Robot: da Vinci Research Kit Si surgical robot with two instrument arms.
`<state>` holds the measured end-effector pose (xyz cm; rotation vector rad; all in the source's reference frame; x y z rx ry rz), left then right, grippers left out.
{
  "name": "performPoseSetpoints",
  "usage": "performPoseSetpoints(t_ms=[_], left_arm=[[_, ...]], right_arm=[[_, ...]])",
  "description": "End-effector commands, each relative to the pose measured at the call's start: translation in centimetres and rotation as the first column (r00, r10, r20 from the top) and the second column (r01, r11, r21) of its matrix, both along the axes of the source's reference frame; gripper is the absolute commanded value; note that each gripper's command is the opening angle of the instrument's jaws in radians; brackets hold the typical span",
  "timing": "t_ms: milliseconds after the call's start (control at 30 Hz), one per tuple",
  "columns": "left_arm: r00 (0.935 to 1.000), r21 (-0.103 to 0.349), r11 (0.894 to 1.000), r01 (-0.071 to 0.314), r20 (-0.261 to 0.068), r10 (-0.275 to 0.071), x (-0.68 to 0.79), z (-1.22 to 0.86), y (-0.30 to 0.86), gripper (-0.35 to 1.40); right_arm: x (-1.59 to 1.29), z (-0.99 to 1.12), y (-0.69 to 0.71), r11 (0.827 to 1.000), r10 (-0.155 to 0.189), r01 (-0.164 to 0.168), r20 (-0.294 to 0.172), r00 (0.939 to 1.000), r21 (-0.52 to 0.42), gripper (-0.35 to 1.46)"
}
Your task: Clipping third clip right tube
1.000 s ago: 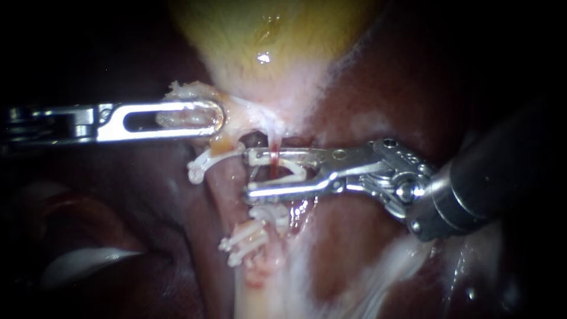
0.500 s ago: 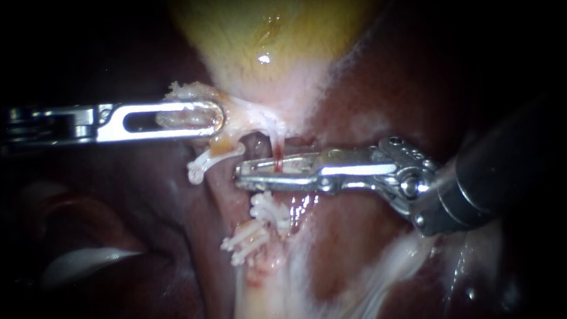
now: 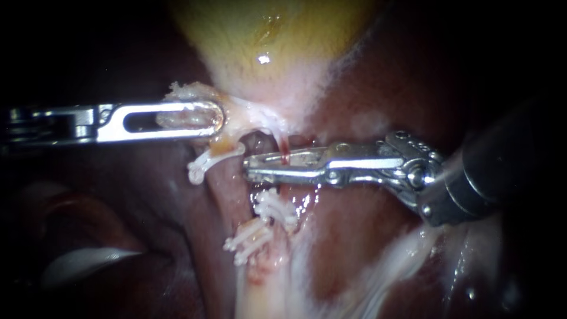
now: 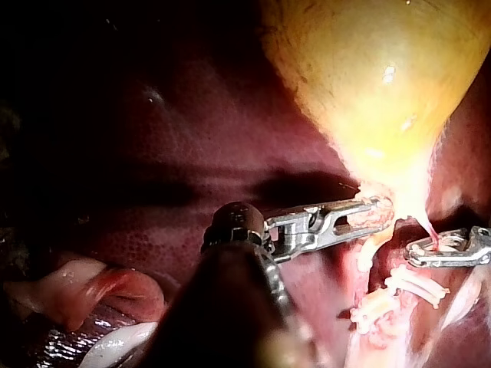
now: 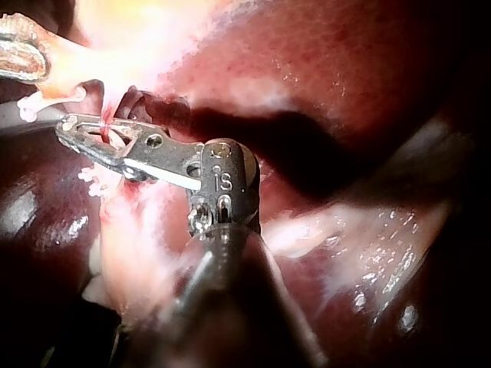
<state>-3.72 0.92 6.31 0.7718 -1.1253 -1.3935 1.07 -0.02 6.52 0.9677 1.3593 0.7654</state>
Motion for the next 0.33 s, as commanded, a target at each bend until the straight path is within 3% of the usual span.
performPoseSetpoints(t_ms=[33, 333], left_arm=[[1.0, 0.0, 1.0, 0.0, 0.0, 0.0, 0.0, 0.0, 0.0, -0.35], [1.0, 0.0, 1.0, 0.0, 0.0, 0.0, 0.0, 0.0, 0.0, -0.35]], right_arm=[[0.0, 0.0, 0.0, 1.0, 0.0, 0.0, 0.0, 1.0, 0.0, -0.35], [-0.01, 0.0, 0.02, 1.0, -0.002, 0.002, -0.002, 1.0, 0.0, -0.35]])
